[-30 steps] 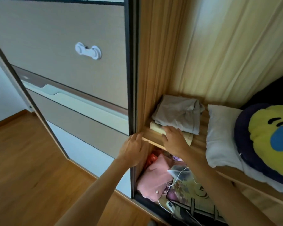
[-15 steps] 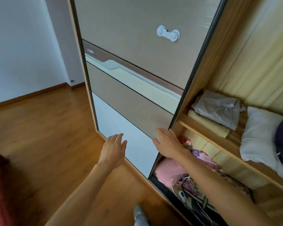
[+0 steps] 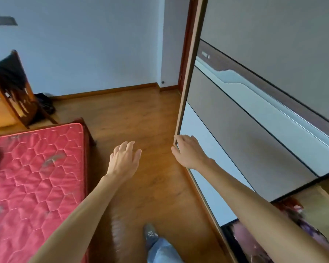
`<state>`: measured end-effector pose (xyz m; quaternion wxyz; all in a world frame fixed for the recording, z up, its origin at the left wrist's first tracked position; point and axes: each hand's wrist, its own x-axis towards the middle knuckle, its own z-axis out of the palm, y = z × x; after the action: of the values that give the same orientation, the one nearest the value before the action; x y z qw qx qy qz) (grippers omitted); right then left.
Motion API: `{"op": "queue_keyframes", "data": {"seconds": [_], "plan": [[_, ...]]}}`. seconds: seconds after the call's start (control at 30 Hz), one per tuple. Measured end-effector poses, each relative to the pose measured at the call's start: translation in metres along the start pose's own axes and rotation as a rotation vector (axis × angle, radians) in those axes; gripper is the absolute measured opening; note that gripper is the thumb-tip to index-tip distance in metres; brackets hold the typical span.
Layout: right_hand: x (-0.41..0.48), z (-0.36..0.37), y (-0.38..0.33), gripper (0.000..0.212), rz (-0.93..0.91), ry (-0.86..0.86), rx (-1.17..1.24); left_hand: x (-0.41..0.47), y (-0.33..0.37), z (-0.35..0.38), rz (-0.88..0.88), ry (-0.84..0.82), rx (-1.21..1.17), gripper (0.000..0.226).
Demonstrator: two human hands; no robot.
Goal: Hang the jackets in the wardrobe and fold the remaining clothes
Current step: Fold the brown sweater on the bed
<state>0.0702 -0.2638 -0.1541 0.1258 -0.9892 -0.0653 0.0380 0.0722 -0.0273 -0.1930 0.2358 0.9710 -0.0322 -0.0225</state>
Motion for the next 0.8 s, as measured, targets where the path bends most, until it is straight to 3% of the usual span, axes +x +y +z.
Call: {"op": "queue_keyframes", "data": {"seconds": [0.4, 0.53, 0.67, 0.8], "plan": [[0.202, 0.015, -0.107, 0.052, -0.287, -0.169, 0.110, 0.096, -0.113, -0.078, -0.353, 0.097, -0.019, 0.055], [0.250, 0.029, -0.150, 0.050, -0.421, -0.207, 0.164, 0.104, -0.159, -0.101, -0.497, 0.153, -0.075, 0.070], [0.295, 0.051, -0.200, 0.049, -0.478, -0.234, 0.204, 0.113, -0.205, -0.119, -0.589, 0.200, 0.025, 0.046], [0.341, 0.075, -0.254, 0.046, -0.552, -0.241, 0.077, 0.128, -0.267, -0.134, -0.695, 0.222, -0.027, 0.058]]}}
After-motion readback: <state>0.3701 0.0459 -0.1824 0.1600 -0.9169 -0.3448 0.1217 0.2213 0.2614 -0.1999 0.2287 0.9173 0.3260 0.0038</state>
